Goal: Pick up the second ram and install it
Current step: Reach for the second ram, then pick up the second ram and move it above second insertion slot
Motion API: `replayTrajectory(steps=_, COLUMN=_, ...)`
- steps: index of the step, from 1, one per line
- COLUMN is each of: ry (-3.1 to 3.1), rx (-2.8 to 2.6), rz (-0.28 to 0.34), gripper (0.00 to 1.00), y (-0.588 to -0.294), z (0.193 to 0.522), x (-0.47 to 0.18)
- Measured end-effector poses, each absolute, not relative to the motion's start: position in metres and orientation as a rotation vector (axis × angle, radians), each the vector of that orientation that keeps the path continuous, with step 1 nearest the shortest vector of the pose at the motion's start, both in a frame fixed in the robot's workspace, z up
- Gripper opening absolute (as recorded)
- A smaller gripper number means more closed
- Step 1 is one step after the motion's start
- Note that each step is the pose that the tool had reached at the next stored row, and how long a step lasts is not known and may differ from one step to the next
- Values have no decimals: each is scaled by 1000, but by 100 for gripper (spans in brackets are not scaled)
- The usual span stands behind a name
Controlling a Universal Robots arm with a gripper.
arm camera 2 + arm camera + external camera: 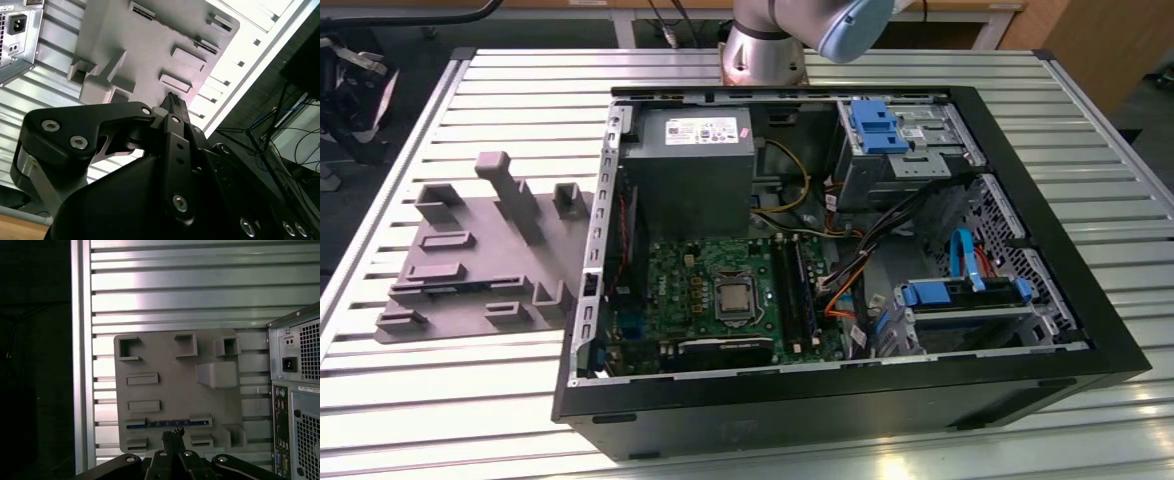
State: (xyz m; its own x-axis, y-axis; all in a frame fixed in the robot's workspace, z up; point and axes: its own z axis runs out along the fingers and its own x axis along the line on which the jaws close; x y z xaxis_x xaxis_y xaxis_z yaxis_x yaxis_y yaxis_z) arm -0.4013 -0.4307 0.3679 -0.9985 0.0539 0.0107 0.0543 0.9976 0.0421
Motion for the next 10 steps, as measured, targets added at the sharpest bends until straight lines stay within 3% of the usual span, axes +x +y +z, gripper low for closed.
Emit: replayTrajectory(steps=10, ry=-3130, rx=-85, rz=-66, gripper=11, y=-431, z=368, x=-403)
